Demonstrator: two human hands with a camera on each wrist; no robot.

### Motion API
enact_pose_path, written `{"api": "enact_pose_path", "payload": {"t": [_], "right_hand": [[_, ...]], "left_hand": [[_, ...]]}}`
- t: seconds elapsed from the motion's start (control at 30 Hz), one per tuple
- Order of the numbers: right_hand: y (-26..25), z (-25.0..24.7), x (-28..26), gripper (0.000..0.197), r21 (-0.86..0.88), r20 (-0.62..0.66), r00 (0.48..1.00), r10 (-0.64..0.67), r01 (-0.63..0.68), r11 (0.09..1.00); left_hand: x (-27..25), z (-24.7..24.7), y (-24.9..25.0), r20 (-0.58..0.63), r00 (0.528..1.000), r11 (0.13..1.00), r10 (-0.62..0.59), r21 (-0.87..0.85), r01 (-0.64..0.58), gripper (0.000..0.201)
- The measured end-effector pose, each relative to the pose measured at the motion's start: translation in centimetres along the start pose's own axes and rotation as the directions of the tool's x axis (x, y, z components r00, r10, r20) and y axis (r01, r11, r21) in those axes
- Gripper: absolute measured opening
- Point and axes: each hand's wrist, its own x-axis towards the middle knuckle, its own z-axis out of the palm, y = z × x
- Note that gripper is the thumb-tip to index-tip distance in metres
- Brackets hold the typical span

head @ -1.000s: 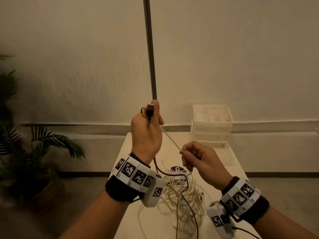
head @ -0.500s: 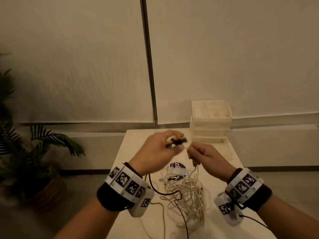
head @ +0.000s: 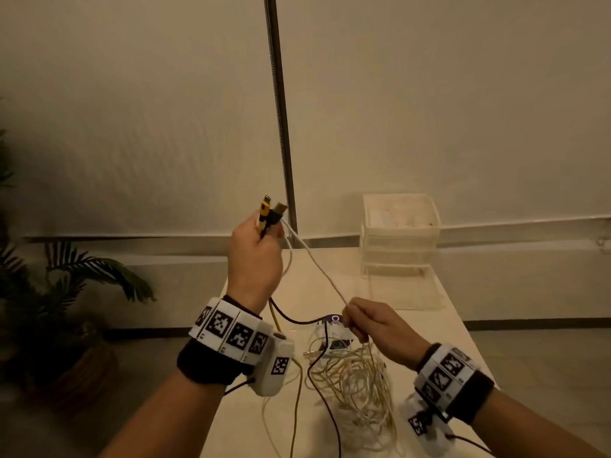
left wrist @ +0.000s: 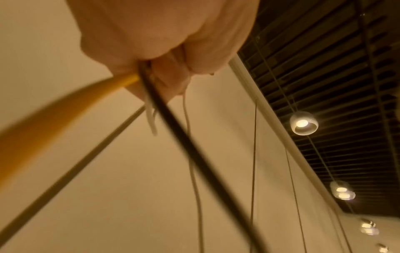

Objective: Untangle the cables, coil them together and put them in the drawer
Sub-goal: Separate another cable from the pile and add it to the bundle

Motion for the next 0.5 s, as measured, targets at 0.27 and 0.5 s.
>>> {"api": "enact_pose_path", "payload": {"t": [0.27,0.5], "right_hand": [[-4.9,-2.4,3.9,0.029,-0.039,-0.101,0.992,-0.072,0.068,0.997],[-8.2,-3.2,4.4,0.024,0.039,-0.114,0.978,-0.172,0.177,0.983]], "left_hand": [[-3.2,3.0,-0.4,0.534,0.840,0.866,0.095,0.371,-0.334,0.069],[-1.9,3.3,0.4,0.374,0.917,0.864,0.141,0.407,-0.298,0.012]]}}
